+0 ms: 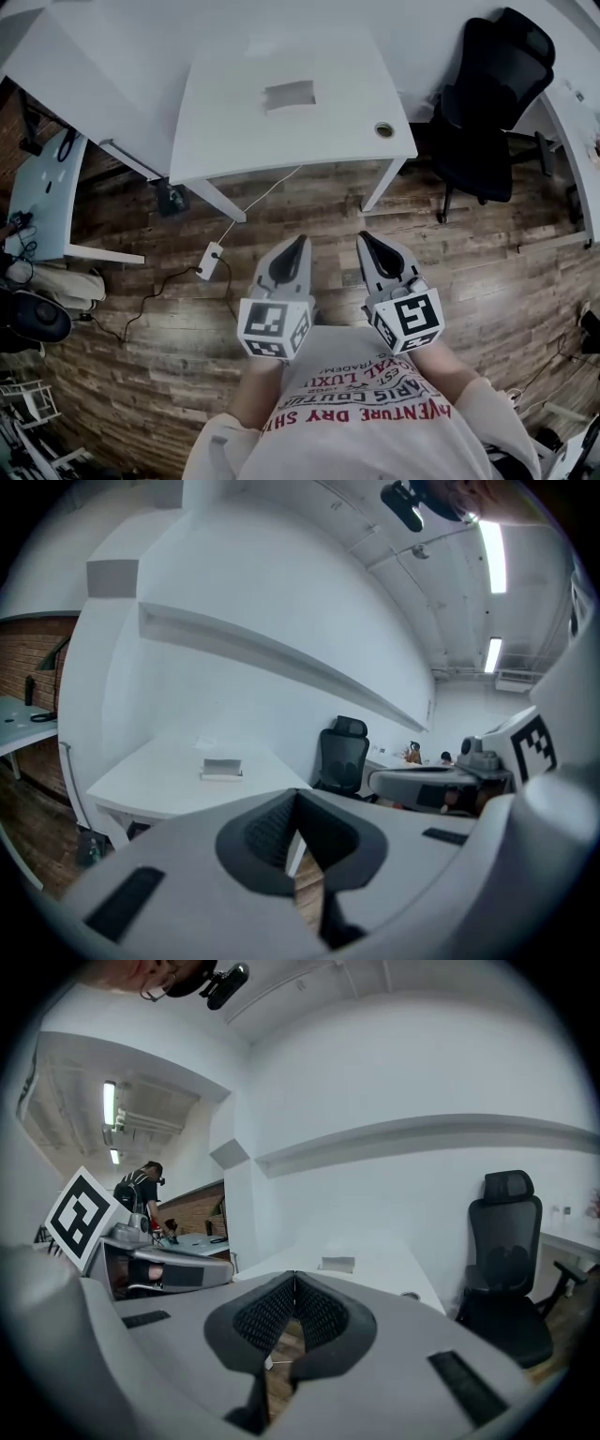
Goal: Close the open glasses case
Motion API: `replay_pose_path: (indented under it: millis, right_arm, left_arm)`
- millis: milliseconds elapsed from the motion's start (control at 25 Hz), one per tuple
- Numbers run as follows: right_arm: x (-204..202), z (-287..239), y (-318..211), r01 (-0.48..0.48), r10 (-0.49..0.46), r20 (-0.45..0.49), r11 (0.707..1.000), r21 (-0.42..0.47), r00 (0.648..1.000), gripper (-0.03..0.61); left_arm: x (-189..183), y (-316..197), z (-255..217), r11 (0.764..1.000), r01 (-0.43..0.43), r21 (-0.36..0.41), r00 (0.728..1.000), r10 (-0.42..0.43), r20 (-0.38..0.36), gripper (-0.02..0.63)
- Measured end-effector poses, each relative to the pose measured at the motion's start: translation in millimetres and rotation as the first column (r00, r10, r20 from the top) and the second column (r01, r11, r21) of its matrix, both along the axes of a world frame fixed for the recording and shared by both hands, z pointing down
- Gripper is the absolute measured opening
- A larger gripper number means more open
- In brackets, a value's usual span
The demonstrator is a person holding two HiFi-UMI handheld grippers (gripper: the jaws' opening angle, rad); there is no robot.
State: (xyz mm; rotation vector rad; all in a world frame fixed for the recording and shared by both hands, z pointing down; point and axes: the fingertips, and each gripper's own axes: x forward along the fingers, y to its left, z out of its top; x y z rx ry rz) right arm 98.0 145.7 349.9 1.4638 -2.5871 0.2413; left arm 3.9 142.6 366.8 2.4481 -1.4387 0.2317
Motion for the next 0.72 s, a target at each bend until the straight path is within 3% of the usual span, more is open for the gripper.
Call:
replay_pose_path:
  millis: [400, 720]
  right_arm:
    - [-72, -6, -138, -0.092, 0.092, -0.005, 0.996, -0.004, 0.996, 0.012]
    - [-115, 5, -207, -0.116, 0.116, 0.004, 0.992, -0.053, 0.993, 0.012]
  left_arm:
    - [-73, -147, -6, 0.996, -0.089, -0.008, 0.996, 0.089, 0.005, -0.002]
    - [-112, -218, 11, 0.991, -0.119, -0.054, 0.993, 0.120, -0.003, -0.002]
